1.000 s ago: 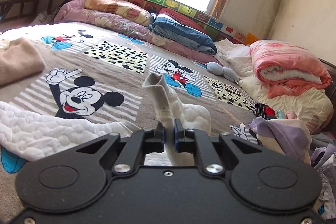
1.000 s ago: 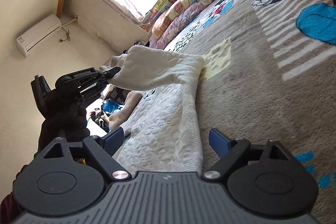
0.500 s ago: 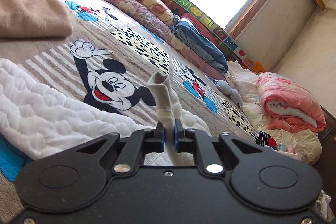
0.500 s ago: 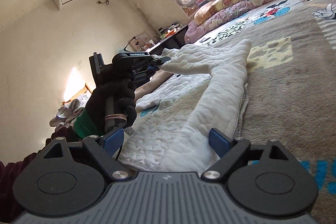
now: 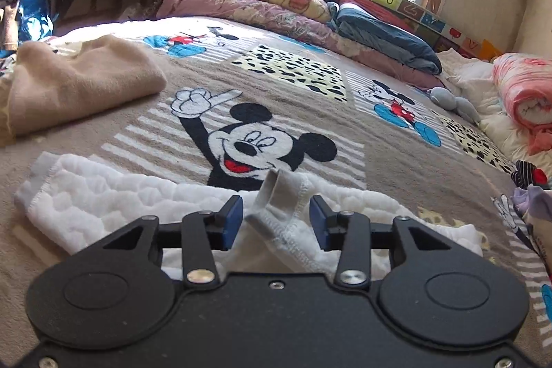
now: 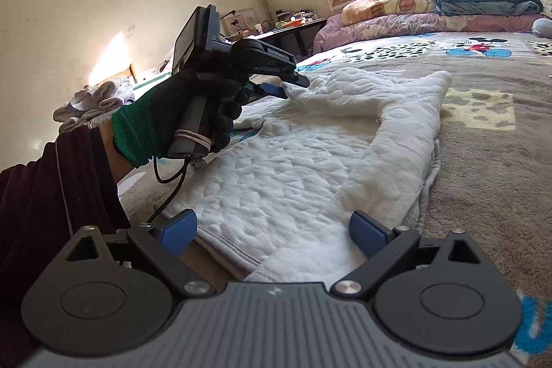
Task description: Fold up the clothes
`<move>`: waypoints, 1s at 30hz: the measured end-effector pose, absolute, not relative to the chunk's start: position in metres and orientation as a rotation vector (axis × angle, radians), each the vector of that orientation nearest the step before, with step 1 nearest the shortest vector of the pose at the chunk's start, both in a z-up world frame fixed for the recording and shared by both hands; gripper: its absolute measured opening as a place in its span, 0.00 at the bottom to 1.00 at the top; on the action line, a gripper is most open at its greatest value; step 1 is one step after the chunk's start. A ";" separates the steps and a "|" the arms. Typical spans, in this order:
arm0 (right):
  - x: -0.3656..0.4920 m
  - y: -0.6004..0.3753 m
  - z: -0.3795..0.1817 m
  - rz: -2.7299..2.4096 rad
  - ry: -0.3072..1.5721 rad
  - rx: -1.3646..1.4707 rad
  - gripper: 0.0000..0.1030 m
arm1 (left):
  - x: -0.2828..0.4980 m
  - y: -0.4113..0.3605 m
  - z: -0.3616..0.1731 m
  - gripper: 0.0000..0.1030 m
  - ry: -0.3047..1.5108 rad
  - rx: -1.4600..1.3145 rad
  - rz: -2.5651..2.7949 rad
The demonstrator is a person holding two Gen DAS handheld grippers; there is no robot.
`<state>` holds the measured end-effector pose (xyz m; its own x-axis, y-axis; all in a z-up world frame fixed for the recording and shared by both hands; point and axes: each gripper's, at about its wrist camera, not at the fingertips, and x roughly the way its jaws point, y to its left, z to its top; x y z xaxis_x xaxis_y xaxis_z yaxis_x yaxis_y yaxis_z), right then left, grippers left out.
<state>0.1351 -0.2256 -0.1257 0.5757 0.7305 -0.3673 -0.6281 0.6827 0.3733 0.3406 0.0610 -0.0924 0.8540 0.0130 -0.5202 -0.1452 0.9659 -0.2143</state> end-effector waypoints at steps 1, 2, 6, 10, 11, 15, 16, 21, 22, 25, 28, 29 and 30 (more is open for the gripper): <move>0.133 -0.225 -0.125 0.802 0.519 0.205 0.92 | 0.331 0.055 -0.086 0.43 0.518 -0.203 0.118; 0.131 -0.225 -0.124 0.801 0.512 0.199 0.92 | 0.321 0.049 -0.079 0.43 0.493 -0.154 0.152; 0.125 -0.226 -0.120 0.805 0.496 0.192 0.92 | 0.290 0.025 -0.061 0.43 0.499 -0.105 -0.008; 0.111 -0.231 -0.108 0.814 0.471 0.178 0.92 | 0.289 0.007 -0.079 0.43 0.677 -0.340 -0.335; 0.108 -0.234 -0.105 0.811 0.465 0.181 0.92 | 0.291 0.003 -0.087 0.43 0.720 -0.403 -0.398; 0.103 -0.243 -0.102 0.784 0.463 0.184 0.92 | 0.300 -0.020 -0.121 0.43 0.854 -0.510 -0.472; 0.105 -0.243 -0.103 0.778 0.467 0.183 0.92 | 0.300 -0.023 -0.128 0.43 0.870 -0.541 -0.487; 0.117 -0.236 -0.108 0.789 0.471 0.190 0.92 | 0.301 -0.030 -0.137 0.06 0.863 -0.621 -0.527; 0.120 -0.234 -0.109 0.794 0.475 0.194 0.92 | 0.300 -0.032 -0.133 0.06 0.849 -0.589 -0.528; 0.126 -0.229 -0.115 0.818 0.514 0.201 0.92 | 0.299 -0.035 -0.123 0.06 0.811 -0.481 -0.529; 0.123 -0.214 -0.119 0.855 0.548 0.121 0.94 | 0.310 -0.040 -0.141 0.05 0.877 -0.450 -0.514; 0.121 -0.208 -0.119 0.860 0.554 0.084 0.97 | 0.311 -0.040 -0.145 0.06 0.880 -0.443 -0.513; 0.121 -0.203 -0.121 0.859 0.569 0.050 0.98 | 0.311 -0.041 -0.148 0.07 0.882 -0.436 -0.512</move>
